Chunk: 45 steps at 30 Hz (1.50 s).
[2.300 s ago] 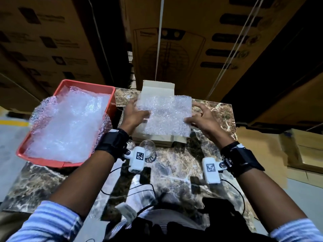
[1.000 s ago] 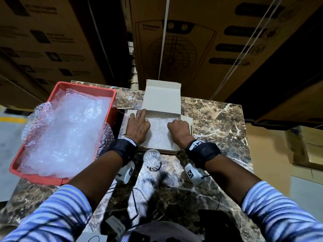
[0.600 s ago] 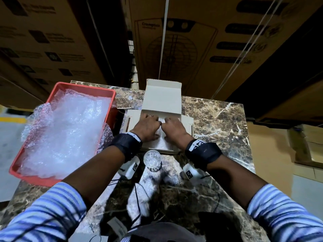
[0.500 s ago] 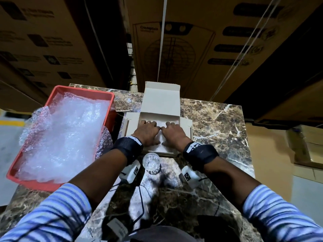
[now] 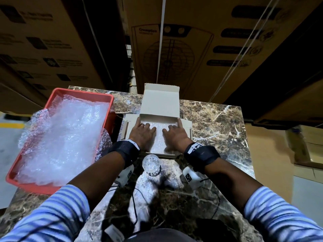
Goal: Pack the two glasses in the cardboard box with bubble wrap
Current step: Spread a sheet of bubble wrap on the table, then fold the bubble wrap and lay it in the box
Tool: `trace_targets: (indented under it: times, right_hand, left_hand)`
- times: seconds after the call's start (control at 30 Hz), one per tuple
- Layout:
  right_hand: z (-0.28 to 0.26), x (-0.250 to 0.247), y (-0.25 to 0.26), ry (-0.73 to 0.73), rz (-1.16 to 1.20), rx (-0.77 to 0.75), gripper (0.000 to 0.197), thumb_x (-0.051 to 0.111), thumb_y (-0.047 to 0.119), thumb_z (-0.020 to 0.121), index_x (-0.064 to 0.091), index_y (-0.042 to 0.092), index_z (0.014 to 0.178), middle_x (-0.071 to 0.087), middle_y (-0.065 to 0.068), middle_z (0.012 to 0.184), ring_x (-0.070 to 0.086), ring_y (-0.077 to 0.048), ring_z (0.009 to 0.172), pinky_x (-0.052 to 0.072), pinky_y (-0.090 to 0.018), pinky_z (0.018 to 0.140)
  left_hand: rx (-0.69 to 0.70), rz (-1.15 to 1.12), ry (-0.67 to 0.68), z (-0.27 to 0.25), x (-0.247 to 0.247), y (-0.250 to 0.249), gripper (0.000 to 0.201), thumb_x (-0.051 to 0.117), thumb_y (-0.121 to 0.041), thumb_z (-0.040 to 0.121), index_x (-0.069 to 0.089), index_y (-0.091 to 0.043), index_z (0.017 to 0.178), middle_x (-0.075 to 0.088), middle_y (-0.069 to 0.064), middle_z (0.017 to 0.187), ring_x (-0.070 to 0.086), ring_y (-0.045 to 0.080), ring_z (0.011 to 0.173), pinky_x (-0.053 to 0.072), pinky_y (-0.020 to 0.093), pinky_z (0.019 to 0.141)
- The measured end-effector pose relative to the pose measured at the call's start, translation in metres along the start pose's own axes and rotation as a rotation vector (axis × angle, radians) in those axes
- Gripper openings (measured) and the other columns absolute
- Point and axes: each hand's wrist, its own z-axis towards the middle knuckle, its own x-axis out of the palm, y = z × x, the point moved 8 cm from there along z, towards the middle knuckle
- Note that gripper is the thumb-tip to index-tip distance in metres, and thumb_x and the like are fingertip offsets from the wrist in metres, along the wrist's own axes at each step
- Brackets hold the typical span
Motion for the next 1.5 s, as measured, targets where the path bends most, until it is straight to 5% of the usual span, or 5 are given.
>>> trace_targets:
  times: [0.2,0.33,0.77,1.1,1.5]
  right_hand:
    - [-0.005,0.006,-0.006,0.119,0.071,0.070,0.065,0.078,0.031,0.085,0.050,0.010,0.140,0.052,-0.017,0.139,0.046,-0.033,0.134,0.016,-0.061,0.121]
    - [-0.010,0.009,0.001,0.042,0.038,0.094,0.055,0.064,0.021,0.092,0.044,0.010,0.142,0.051,-0.017,0.140,0.043,-0.036,0.135,-0.012,-0.071,0.115]
    - [-0.028,-0.025,0.006,-0.066,0.176,0.048,0.045,0.060,0.018,0.092,0.050,0.008,0.135,0.059,-0.015,0.125,0.054,-0.034,0.124,-0.010,-0.071,0.116]
    - [-0.054,-0.118,0.051,-0.254,0.930,-0.209,0.029,0.067,0.022,0.096,0.070,0.010,0.123,0.074,-0.010,0.116,0.068,-0.024,0.106,0.052,-0.034,0.096]
    - [-0.068,-0.141,0.155,-0.232,1.229,-0.378,0.073,0.067,0.040,0.098,0.023,0.026,0.155,0.066,-0.001,0.119,0.066,-0.014,0.095,0.048,-0.028,0.077]
  left_hand:
    - [-0.029,0.133,0.148,0.004,0.017,0.012,0.051,0.054,-0.038,0.101,0.047,-0.014,0.146,0.057,0.013,0.145,0.027,0.042,0.151,-0.012,0.065,0.121]
    - [-0.055,0.245,0.164,0.003,0.022,0.012,0.060,0.057,-0.048,0.098,0.048,-0.015,0.148,0.043,0.015,0.157,0.012,0.044,0.155,-0.012,0.065,0.121]
    - [-0.026,-0.034,0.005,-0.013,-0.010,0.021,0.061,0.047,-0.038,0.103,0.030,-0.015,0.157,0.035,0.012,0.162,0.009,0.033,0.157,-0.007,0.063,0.121]
    - [-0.202,-0.535,-0.201,-0.092,-0.070,0.095,0.082,0.062,-0.028,0.094,0.018,-0.023,0.163,0.027,0.012,0.164,0.022,0.033,0.152,0.016,0.050,0.121]
    - [-0.450,-0.950,-0.034,-0.201,0.071,0.168,0.078,0.066,-0.021,0.094,0.026,-0.028,0.161,0.031,0.016,0.161,0.034,0.037,0.145,0.031,0.049,0.118]
